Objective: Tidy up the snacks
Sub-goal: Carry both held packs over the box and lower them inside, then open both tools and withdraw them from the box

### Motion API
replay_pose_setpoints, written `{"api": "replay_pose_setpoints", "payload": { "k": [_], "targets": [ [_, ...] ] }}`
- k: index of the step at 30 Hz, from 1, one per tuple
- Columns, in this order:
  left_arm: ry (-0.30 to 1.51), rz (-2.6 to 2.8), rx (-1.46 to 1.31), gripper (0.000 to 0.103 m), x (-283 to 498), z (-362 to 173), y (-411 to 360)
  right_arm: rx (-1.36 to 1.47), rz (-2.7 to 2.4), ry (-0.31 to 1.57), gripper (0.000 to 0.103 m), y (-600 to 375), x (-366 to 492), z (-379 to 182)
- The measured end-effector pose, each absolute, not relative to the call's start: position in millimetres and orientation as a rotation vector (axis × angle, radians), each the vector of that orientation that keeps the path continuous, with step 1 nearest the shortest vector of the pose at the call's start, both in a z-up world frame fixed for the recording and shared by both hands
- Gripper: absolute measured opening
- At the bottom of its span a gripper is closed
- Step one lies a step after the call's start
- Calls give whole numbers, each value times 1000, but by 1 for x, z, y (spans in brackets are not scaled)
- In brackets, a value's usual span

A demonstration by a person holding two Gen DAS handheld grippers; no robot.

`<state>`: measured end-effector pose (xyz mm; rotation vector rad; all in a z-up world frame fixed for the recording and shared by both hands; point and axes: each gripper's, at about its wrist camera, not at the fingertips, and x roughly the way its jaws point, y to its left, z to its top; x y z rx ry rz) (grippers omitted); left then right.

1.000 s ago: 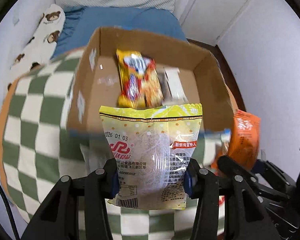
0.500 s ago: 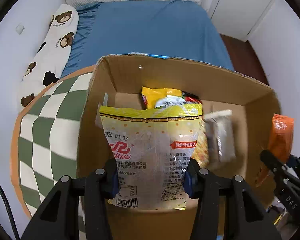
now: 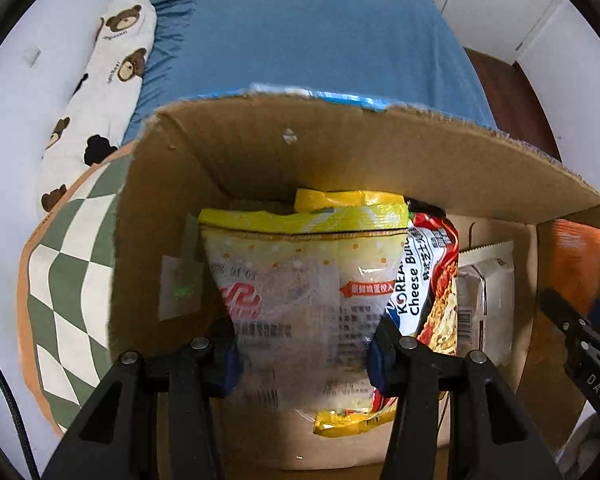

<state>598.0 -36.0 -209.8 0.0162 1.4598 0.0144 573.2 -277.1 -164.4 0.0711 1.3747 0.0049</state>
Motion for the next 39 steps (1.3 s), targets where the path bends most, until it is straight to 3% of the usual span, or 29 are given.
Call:
{"api": "replay_pose_setpoints", "payload": {
  "k": [2,11,13,17,20,39],
  "targets": [
    [1458,19,-1,48,600,-209,-35,62,-1,1376,95,-275,576,-165],
    [1416,-3,-20,69,597,-197,-39,81,10,1393,96,-271,576,-166],
    [1396,-9,-32,84,592,-191,-40,89,7,1386,96,-273,571,-163],
    [1359,-3,-14,86,581,-179,-41,108,8,1373,96,-274,559,-155],
    [1341,-26,-36,98,568,-169,-40,126,12,1352,96,-273,540,-143],
    [1074,-26,-17,99,422,-78,-38,38,39,1101,96,-247,413,-41]
  ]
}}
